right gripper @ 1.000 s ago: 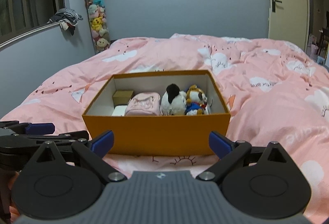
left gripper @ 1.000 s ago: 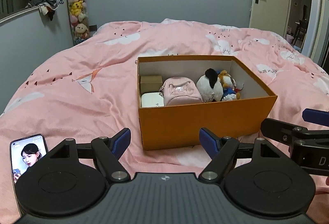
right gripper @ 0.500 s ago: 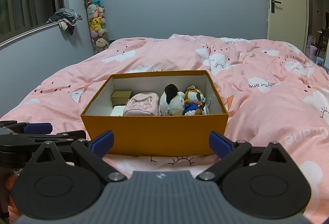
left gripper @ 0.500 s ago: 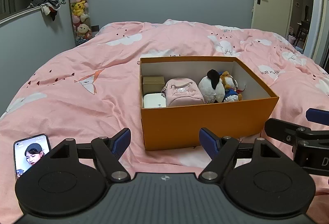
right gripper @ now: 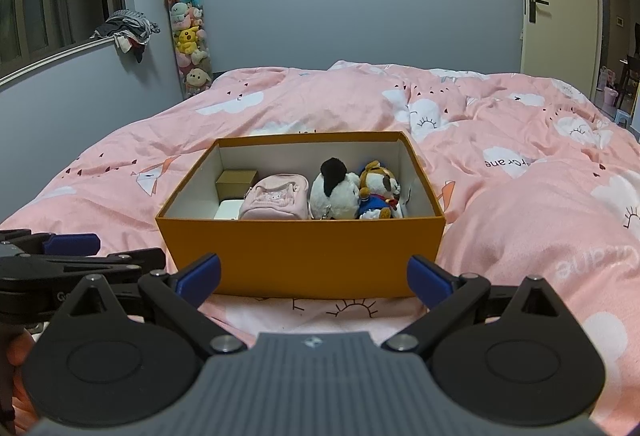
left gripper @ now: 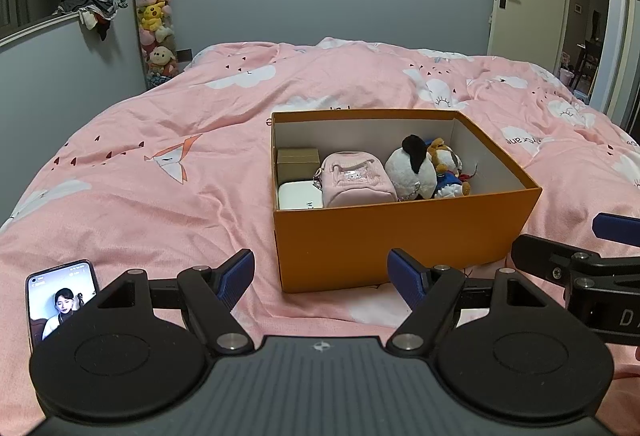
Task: Organize objects
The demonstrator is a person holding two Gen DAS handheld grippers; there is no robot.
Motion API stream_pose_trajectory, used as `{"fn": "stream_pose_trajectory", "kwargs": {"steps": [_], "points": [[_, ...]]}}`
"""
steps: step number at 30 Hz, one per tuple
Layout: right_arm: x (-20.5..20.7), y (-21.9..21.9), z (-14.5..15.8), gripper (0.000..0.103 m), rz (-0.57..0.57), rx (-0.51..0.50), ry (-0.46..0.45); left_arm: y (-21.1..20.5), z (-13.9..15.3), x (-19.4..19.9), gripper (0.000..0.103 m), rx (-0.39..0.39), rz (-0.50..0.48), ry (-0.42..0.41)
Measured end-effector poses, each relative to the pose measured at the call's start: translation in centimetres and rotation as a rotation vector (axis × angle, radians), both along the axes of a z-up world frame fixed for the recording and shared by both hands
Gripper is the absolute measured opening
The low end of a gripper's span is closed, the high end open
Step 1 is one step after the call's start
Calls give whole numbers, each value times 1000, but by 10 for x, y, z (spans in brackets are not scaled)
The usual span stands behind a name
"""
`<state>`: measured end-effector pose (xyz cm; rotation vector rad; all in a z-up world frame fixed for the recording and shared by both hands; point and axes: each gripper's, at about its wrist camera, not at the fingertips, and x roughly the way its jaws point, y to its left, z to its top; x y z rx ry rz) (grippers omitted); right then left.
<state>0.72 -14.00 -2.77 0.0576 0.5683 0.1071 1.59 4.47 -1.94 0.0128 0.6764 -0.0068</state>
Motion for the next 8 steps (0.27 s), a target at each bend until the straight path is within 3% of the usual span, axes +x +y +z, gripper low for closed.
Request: {"fn": "stream_pose_trajectory", "kwargs": {"steps": [8], "points": [[1,-1,-1,100,1,2,2,1,0,0,89,0,1,1]]}}
